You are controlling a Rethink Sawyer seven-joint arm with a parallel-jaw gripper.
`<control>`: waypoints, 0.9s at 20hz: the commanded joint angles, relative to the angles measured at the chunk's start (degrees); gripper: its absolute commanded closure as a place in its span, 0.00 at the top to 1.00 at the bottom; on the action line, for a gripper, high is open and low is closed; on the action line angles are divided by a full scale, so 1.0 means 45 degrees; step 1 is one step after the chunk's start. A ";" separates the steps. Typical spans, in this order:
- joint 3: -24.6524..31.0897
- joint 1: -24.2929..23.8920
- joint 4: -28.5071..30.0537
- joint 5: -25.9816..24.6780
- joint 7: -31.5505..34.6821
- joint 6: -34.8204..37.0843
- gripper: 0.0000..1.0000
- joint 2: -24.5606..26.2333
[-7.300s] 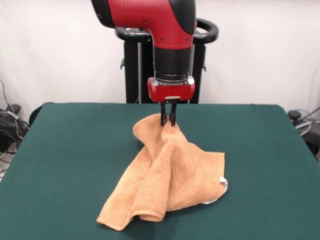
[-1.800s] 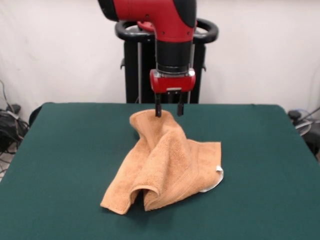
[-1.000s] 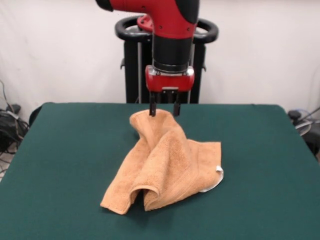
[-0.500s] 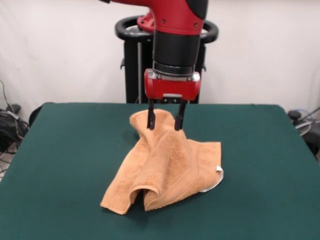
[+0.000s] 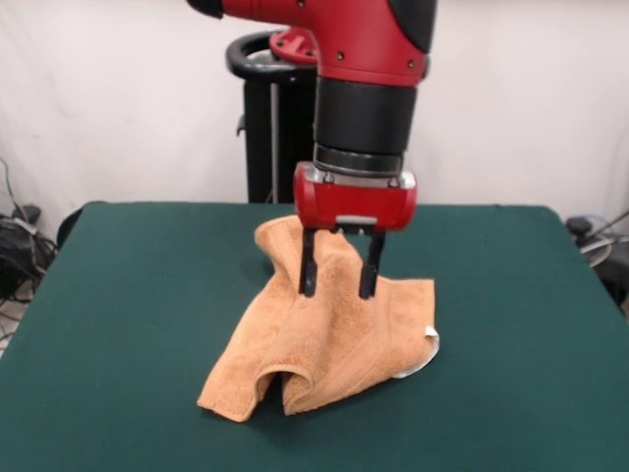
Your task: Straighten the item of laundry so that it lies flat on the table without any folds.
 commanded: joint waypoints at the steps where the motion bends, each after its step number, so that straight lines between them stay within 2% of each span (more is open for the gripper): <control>1: 0.0086 0.0607 -0.1067 0.0364 0.1751 0.1092 1.00 0.1052; 4: 0.0287 0.0549 -0.0951 0.0485 0.1829 0.0823 1.00 0.1182; 13: 0.2335 -0.0858 0.0349 0.0872 0.1093 0.0221 1.00 0.1127; 18: 0.3212 -0.1495 0.0808 0.0640 0.0774 -0.0072 1.00 0.1174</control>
